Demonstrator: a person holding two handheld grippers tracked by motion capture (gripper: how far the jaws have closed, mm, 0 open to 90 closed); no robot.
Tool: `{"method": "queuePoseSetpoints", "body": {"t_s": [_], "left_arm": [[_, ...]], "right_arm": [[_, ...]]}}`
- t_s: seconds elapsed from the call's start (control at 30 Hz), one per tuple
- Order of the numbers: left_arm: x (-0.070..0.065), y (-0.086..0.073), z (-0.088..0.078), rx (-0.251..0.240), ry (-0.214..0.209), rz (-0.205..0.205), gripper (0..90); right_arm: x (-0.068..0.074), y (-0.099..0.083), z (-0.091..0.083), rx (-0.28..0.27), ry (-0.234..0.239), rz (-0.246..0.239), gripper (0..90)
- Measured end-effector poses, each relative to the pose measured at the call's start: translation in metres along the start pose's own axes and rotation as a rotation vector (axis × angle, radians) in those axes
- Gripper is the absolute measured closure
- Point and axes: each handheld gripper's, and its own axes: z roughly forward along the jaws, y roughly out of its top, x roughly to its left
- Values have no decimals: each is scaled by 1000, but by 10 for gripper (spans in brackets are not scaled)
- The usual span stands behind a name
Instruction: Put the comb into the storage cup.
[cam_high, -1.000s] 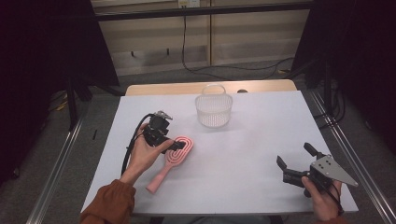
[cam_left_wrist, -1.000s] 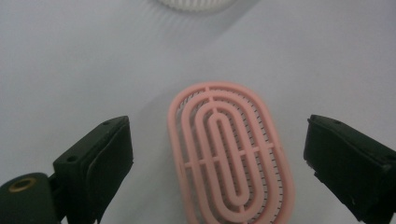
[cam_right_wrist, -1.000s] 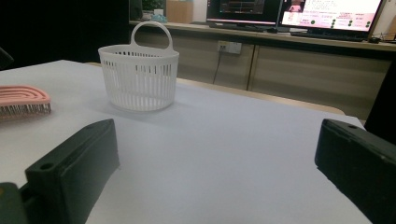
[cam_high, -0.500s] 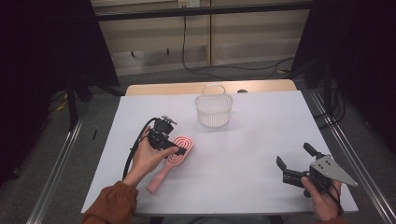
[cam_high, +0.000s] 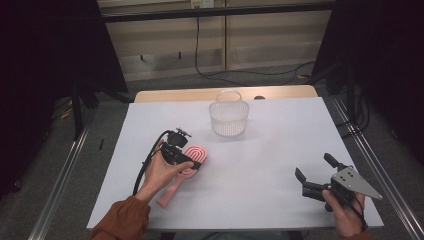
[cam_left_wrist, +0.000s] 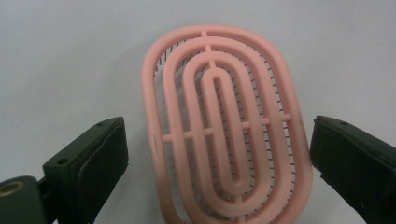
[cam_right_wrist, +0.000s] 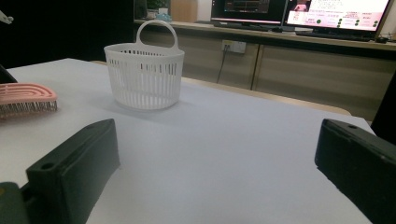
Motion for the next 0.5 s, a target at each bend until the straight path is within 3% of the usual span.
{"method": "queuePoseSetpoints", "body": {"t_s": [0.1,0.17,0.3,0.37,0.5], "left_arm": [[-2,0,0,2,-11,-2,49],[-5,0,1,17,13,0,54],[-4,-1,6,17,12,-12,58],[-4,0,12,50,22,-2,61],[-6,0,16,61,14,9,105]], "right_arm": [[0,0,0,2,-1,0,0],[0,0,0,1,1,-2,0],[1,0,0,2,6,-3,0],[1,0,0,6,15,-2,0],[2,0,1,9,18,-12,0]]}}
